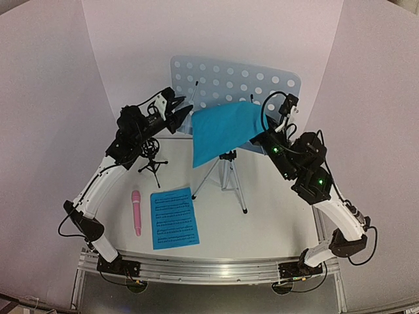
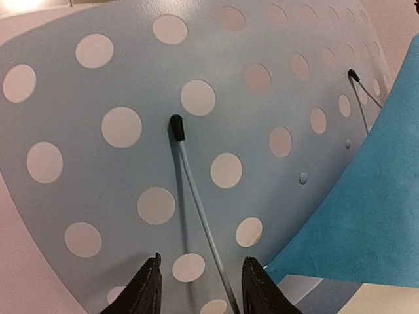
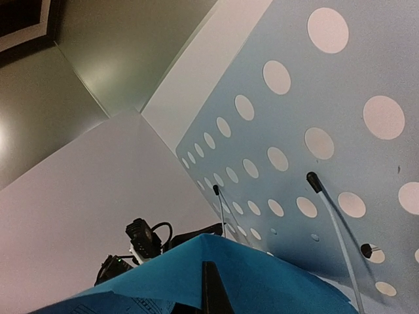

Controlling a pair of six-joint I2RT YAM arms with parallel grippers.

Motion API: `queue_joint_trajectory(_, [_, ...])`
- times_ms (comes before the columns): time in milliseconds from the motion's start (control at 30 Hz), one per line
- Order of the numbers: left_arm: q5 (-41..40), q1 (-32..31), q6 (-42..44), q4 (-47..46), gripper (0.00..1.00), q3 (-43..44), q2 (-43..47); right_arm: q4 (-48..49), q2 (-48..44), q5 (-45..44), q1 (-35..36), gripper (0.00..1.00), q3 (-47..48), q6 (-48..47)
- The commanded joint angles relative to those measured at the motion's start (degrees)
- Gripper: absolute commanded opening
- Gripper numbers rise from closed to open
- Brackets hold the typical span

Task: Set up the instrument practice props

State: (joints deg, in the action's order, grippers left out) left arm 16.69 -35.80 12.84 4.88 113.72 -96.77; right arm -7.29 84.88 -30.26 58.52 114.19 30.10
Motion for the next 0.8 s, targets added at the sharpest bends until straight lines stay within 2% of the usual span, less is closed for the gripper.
queue_joint_trajectory(0, [-1.09, -0.93, -1.76, 4.19, 0.38, 4.45, -0.84, 1.96, -1.61, -1.29, -0.10, 0.00, -0.35, -0.18])
queue_joint_trajectory(133, [-0.36, -0.93, -2.10, 4.82, 0.29, 4.67, -0.95, 1.93, -2.05, -1.48, -0.15, 0.00, -1.01, -0.07])
queue_joint_trajectory(267, [-0.32, -0.96, -3.49, 4.76, 0.08, 4.61, -0.39, 2.17, -2.63, -1.93, -0.10, 0.00, -2.13, 0.47])
queue_joint_trajectory(333, [0.08, -0.98, -4.40, 4.75, 0.01, 4.32, 0.04, 2.91, -2.56, -1.86, -0.15, 0.00, -2.67, 1.36])
queue_joint_trajectory(533, [1.15, -0.93, -8.18, 2.76, 0.00, 1.00, 2.17, 6.96, 1.76, -0.57, -0.09, 0.00, 1.07, 2.78])
queue_joint_trajectory(767, [6.72, -0.79, -9.76, -8.33, 0.00, -8.16, 6.61, 15.47, 3.47, -1.85, -0.10, 0.00, 2.76, 3.20])
